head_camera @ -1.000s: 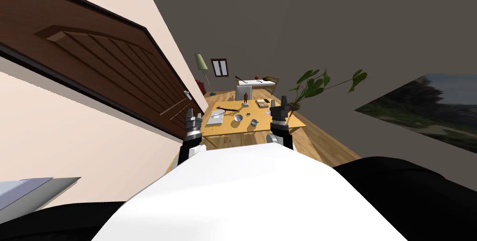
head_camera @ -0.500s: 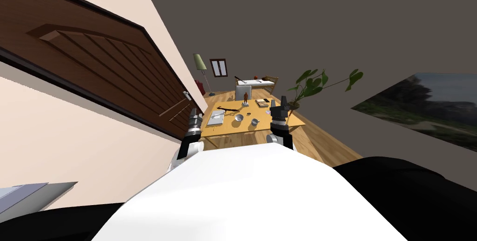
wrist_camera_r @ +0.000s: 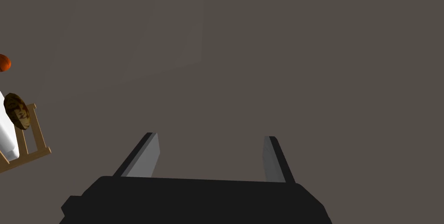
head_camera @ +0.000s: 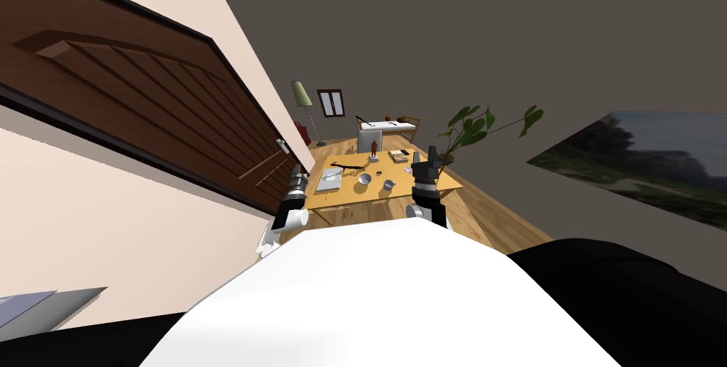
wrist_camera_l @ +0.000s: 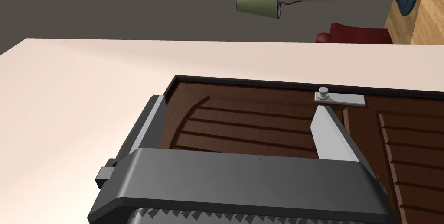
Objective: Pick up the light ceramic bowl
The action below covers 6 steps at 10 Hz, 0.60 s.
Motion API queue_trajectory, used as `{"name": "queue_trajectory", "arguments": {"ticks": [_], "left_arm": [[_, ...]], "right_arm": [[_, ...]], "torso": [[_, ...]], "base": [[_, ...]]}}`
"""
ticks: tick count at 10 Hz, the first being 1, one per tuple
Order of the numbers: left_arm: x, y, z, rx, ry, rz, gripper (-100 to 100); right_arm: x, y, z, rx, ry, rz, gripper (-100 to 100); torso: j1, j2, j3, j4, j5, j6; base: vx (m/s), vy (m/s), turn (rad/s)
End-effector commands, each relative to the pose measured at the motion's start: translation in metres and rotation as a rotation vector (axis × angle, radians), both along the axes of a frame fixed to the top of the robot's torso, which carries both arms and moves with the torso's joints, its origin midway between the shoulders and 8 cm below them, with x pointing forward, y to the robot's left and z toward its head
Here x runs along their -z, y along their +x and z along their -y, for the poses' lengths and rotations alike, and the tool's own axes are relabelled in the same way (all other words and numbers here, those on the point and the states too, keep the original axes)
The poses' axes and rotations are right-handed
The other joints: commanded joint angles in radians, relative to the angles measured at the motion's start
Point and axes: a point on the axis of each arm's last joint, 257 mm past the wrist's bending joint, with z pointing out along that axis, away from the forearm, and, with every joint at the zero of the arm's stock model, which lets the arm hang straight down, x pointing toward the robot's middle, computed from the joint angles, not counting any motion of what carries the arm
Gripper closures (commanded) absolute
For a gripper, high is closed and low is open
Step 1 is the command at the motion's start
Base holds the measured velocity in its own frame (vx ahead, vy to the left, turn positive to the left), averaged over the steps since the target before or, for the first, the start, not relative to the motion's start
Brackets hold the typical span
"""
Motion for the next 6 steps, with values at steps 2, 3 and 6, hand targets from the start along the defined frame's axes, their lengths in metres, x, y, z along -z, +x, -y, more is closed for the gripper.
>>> {"name": "queue_trajectory", "arguments": {"ticks": [2, 3, 6], "left_arm": [[0.021, 0.013, -0.016, -0.026, -0.011, -0.074, -100], [0.028, 0.021, -0.025, -0.040, -0.016, -0.097, -100], [0.045, 0.030, -0.035, -0.058, -0.031, -0.154, -100]], "right_arm": [[0.000, 0.000, 0.000, 0.000, 0.000, 0.000, 0], [0.000, 0.000, 0.000, 0.000, 0.000, 0.000, 0], [0.000, 0.000, 0.000, 0.000, 0.000, 0.000, 0]], "torso": [[-0.001, 0.000, 0.000, 0.000, 0.000, 0.000], [-0.001, 0.000, 0.000, 0.000, 0.000, 0.000], [-0.002, -0.001, 0.000, 0.000, 0.000, 0.000]], "base": [[-0.011, 0.023, -0.050], [-0.008, 0.016, -0.099], [-0.010, 0.007, -0.042]]}}
